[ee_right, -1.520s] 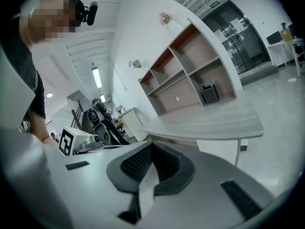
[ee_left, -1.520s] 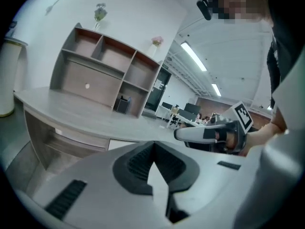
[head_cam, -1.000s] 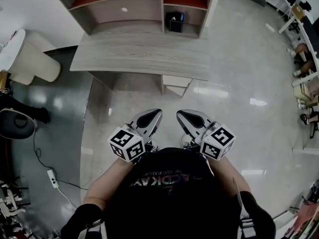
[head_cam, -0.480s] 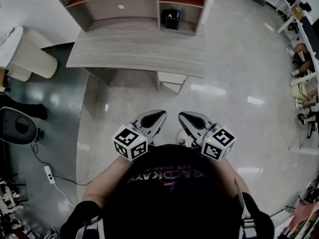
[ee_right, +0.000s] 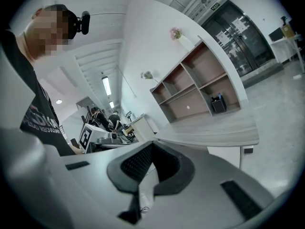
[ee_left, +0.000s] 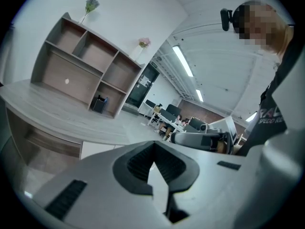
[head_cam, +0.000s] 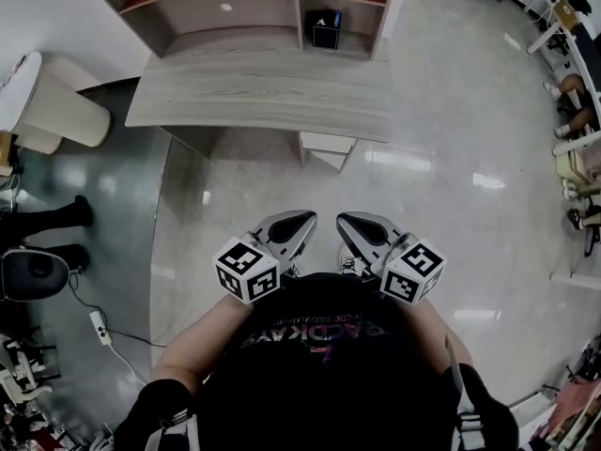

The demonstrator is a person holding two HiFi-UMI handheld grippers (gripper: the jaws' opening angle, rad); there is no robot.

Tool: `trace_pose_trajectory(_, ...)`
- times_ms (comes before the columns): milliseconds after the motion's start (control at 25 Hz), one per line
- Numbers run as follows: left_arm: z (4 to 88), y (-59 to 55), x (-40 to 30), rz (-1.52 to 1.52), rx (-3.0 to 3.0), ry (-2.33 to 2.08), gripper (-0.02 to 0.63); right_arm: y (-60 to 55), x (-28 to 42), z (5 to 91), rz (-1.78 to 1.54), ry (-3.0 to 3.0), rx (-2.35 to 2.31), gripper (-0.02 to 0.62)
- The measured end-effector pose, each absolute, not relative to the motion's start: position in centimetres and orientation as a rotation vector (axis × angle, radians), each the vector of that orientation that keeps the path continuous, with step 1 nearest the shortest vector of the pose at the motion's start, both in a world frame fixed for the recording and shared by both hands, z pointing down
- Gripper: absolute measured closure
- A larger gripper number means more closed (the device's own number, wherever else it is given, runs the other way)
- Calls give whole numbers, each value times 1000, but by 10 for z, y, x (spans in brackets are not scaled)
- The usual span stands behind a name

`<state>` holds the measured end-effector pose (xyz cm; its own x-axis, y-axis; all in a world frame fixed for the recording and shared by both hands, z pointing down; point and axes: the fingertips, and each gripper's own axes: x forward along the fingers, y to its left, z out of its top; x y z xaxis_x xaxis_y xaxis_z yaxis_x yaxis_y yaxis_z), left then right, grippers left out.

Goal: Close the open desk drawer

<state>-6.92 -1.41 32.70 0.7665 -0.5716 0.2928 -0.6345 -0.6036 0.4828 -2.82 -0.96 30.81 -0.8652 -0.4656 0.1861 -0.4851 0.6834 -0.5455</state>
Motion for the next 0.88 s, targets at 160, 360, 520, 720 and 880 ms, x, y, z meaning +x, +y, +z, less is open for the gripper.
trace_pose_trajectory(160,325,-16,-71,140,2388,-906,595,-10,-31,307,928,-2851,798,578)
trace_pose_trajectory(360,322,-16,-75,122,2394,-937,595,-7,-31,307,914,-2848,797,578)
trace_pose_trajectory(520,322,-14,-77,117,2397,-935,595,-5,-35,306,902,-2845,792,578)
trace_pose_trajectory(720,321,-11,-76,126,2406,-917,595,-4,-36,306,907,-2843,794,578)
trace_pose_trajectory(880,321,-10,-76,126,2411,-923,595,-3,-35,306,904,-2844,798,578)
